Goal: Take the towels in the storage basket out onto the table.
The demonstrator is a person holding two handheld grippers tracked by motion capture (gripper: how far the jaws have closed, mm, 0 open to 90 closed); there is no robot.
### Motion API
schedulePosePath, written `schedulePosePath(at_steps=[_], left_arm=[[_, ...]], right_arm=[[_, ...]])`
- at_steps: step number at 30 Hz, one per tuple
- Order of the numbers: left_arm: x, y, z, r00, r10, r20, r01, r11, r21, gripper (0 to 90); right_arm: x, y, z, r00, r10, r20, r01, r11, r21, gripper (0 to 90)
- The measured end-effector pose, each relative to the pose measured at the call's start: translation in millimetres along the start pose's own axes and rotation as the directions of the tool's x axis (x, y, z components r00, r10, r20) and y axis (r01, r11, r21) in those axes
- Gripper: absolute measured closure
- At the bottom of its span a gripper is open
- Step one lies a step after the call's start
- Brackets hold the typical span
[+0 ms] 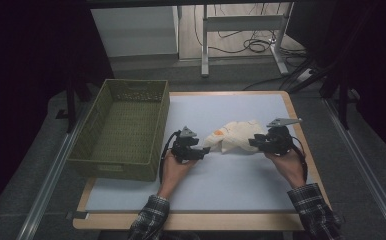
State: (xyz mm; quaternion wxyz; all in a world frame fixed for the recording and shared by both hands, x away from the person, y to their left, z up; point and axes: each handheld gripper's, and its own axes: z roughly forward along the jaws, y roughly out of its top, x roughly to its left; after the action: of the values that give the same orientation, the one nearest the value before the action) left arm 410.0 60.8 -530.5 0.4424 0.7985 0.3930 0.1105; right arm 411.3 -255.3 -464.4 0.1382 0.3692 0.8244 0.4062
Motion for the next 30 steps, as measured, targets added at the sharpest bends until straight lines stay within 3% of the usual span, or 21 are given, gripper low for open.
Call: schedulePosePath(at_steps=[4, 6, 9, 14, 17, 20, 21, 24, 27, 30], left_arm=[[2.8, 11.5, 7.4, 0.9995, 0.026, 0.017, -0.026, 0.9991, 0.032, 37.0], [3.7, 14.6, 10.0, 0.9989, 0.043, 0.017, -0.044, 0.9977, 0.051, 43.7], [6.3, 17.0, 13.6, 0.9992, 0.034, 0.020, -0.036, 0.9969, 0.070, 51.2], [10.3, 14.6, 16.2, 0.9994, 0.011, 0.032, -0.014, 0.9976, 0.069, 53.4], [12.1, 13.3, 18.5, 0.9989, -0.001, 0.047, -0.002, 0.9975, 0.070, 54.2], [12.7, 11.6, 22.3, 0.9983, 0.002, 0.059, -0.007, 0.9961, 0.087, 60.7], [12.3, 10.7, 24.4, 0.9980, 0.003, 0.063, -0.009, 0.9954, 0.096, 64.2], [12.8, 10.4, 25.3, 0.9967, 0.002, 0.081, -0.010, 0.9950, 0.099, 76.3], [11.5, 11.0, 26.6, 0.9963, 0.008, 0.085, -0.017, 0.9949, 0.100, 83.9], [10.5, 13.4, 21.7, 0.9972, 0.018, 0.072, -0.024, 0.9965, 0.080, 85.7]], right_arm=[[15.1, 8.8, 14.8, 0.9988, -0.015, -0.047, 0.015, 1.000, 0.004, 62.0], [23.5, 10.8, 23.1, 0.9966, -0.017, -0.080, 0.018, 1.000, 0.007, 62.0], [35.8, 10.1, 35.2, 0.9929, -0.036, -0.113, 0.039, 0.999, 0.025, 62.0], [49.3, 2.6, 58.5, 0.9888, -0.059, -0.137, 0.069, 0.995, 0.074, 62.0], [53.3, 0.1, 71.9, 0.9900, -0.080, -0.116, 0.091, 0.991, 0.093, 58.0], [56.1, -3.3, 88.2, 0.9922, -0.111, -0.058, 0.117, 0.985, 0.123, 57.8], [56.3, -4.5, 91.7, 0.9913, -0.125, -0.041, 0.129, 0.983, 0.129, 59.5], [57.5, -6.5, 93.7, 0.9863, -0.163, 0.027, 0.159, 0.981, 0.114, 76.2], [53.1, -6.6, 93.0, 0.9892, -0.144, 0.027, 0.140, 0.984, 0.114, 85.9], [48.2, -6.8, 88.8, 0.9942, -0.108, 0.002, 0.107, 0.988, 0.112, 87.5]])
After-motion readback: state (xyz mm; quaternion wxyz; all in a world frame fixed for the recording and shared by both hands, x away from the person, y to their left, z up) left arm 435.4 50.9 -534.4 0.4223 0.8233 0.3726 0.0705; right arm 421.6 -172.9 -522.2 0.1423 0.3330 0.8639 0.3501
